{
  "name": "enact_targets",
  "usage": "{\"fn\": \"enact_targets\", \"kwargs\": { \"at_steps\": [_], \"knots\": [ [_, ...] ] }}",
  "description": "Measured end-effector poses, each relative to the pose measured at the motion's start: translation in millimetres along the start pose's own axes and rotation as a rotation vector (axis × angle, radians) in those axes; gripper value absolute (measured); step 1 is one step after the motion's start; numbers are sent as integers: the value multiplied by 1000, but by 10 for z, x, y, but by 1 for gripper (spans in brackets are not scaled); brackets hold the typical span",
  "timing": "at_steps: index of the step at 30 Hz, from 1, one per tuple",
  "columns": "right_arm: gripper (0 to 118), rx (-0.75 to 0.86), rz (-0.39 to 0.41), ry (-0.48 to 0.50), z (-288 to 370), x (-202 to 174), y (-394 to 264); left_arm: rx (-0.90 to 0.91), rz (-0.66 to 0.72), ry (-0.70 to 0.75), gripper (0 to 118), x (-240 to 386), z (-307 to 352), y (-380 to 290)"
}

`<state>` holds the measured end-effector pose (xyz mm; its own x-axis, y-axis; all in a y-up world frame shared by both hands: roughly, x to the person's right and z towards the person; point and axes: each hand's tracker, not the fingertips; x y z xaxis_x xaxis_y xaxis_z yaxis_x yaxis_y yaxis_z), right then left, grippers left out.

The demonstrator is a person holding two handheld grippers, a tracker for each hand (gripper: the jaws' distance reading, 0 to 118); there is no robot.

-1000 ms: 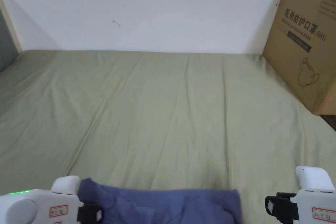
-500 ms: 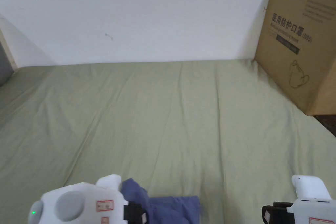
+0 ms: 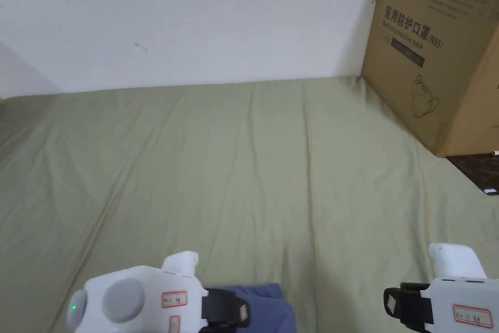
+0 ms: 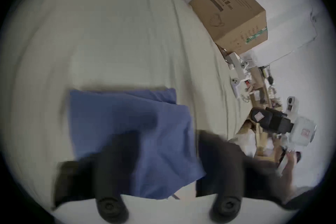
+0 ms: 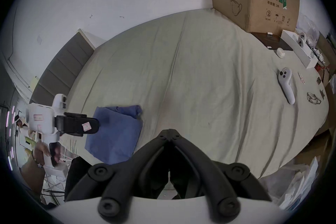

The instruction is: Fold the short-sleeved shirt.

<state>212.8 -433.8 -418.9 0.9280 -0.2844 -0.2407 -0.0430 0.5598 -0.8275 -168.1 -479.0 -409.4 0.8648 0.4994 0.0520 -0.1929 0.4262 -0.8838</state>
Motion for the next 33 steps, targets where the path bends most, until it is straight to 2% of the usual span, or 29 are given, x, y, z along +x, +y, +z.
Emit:
{"fn": "enact_targets", "kwargs": {
  "at_steps": [1, 2, 6, 11, 14, 17, 19, 22, 26, 30, 33],
  "knots": [
    [0, 5, -3, 3, -2, 0, 1, 8, -27, 31, 17, 28, 47, -9],
    [0, 9, -6, 5, -5, -4, 1, 10, -61, 68, 1, 55, 88, -23],
    [0, 9, -16, 13, -40, -7, -13, -37, -59, -18, 1, 171, -84, -13],
    [0, -1, -21, 9, -34, 27, -53, -184, -79, -12, 1, 292, -767, -145],
    [0, -5, -22, -6, -11, 80, -64, -234, -36, -25, 1, 259, -1131, -276],
    [0, -7, -29, -22, 0, 131, -65, -218, 39, -135, 1, 237, -1199, -252],
    [0, -5, -42, -23, 5, 148, -71, -234, 44, -139, 1, 274, -1199, -236],
    [0, -1, -49, -17, 19, 129, -75, -247, -9, -212, 1, 385, -1093, -253],
    [0, 18, -40, -7, 105, 68, -26, -171, -3, -289, 1, 469, -706, -225],
    [0, 58, -21, 17, 205, -6, 65, -1, -32, -244, 1, 311, -5, -151],
    [0, 64, -14, 100, 147, -113, 110, 139, -14, -170, 1, 15, 512, -175]
  ]
}}
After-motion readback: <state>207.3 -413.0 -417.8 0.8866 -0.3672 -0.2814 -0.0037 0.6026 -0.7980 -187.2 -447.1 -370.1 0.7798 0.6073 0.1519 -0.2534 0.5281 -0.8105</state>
